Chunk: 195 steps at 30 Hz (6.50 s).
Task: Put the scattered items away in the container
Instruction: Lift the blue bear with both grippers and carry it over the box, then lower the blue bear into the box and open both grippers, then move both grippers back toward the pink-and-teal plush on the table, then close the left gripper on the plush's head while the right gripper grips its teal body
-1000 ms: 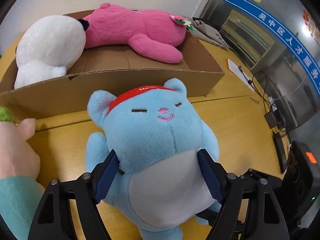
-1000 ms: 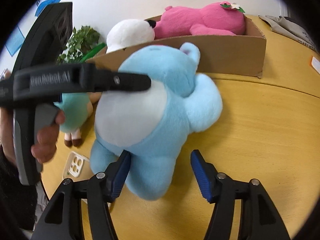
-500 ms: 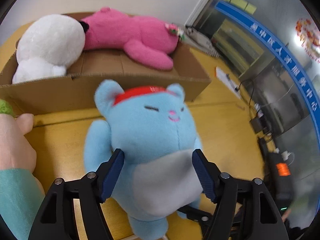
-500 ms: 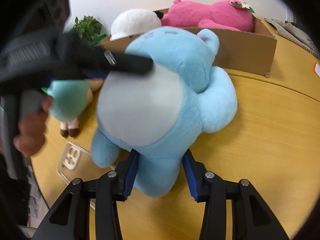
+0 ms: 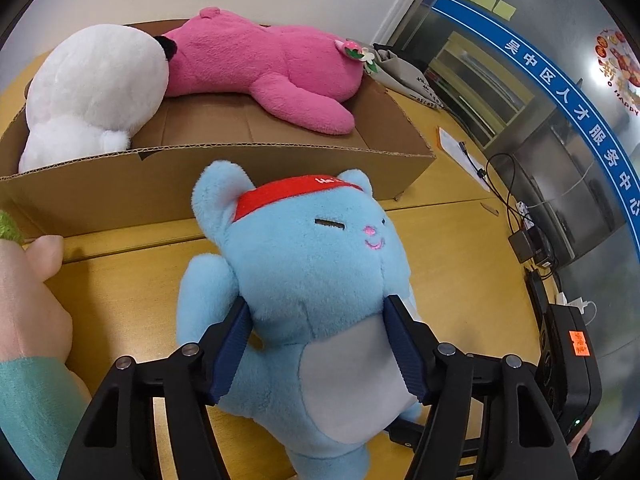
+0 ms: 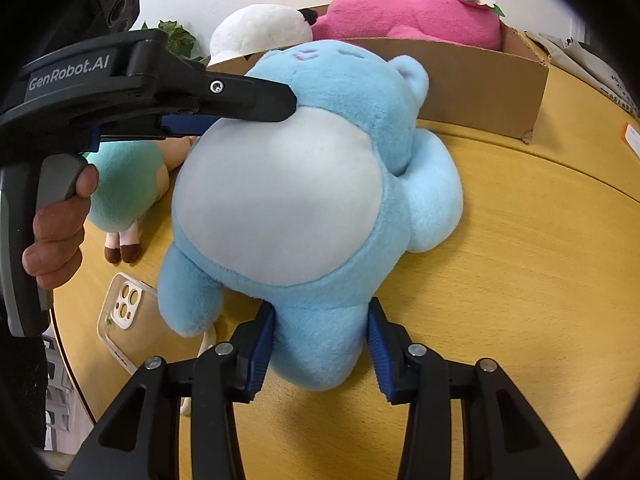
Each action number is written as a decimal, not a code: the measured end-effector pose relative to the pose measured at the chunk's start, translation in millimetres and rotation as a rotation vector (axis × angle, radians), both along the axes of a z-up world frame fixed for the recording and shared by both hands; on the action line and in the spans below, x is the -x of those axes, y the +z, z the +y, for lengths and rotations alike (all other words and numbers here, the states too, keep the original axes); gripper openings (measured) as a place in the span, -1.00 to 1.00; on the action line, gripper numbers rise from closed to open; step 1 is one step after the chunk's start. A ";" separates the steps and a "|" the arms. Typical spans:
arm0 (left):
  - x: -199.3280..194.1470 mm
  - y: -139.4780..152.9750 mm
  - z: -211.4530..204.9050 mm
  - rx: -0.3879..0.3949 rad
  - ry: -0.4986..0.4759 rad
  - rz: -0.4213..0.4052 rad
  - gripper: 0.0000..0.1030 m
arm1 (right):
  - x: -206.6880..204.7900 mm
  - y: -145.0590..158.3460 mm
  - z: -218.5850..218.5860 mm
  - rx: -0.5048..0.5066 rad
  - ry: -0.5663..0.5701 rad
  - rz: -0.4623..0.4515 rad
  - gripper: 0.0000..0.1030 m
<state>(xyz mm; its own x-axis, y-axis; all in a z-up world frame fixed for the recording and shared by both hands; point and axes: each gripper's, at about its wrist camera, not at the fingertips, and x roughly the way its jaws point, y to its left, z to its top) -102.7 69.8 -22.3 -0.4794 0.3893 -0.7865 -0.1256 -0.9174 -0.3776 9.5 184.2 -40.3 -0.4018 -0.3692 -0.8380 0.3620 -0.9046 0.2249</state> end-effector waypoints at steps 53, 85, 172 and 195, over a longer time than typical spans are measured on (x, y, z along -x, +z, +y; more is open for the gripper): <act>148.8 69.5 -71.5 0.073 0.060 0.060 0.25 | 163.5 100.8 -11.1 0.213 -0.066 0.199 -0.04; 152.1 19.5 -110.7 -0.443 0.114 -0.260 0.27 | 245.4 49.7 -34.2 -0.299 0.640 0.096 -0.21; -80.1 72.1 -158.9 0.215 0.376 0.113 0.99 | 17.7 103.1 -104.5 0.160 0.123 0.253 0.53; -32.3 5.8 -158.1 0.022 0.159 -0.109 0.34 | 18.6 36.0 -159.5 0.354 0.170 0.068 0.18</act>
<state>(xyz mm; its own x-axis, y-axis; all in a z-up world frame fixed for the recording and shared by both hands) -70.4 -88.2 -16.5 -0.4448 0.2978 -0.8447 0.0623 -0.9305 -0.3609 -9.2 24.8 -4.3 -0.3604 -0.6966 -0.6203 0.5249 -0.7012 0.4825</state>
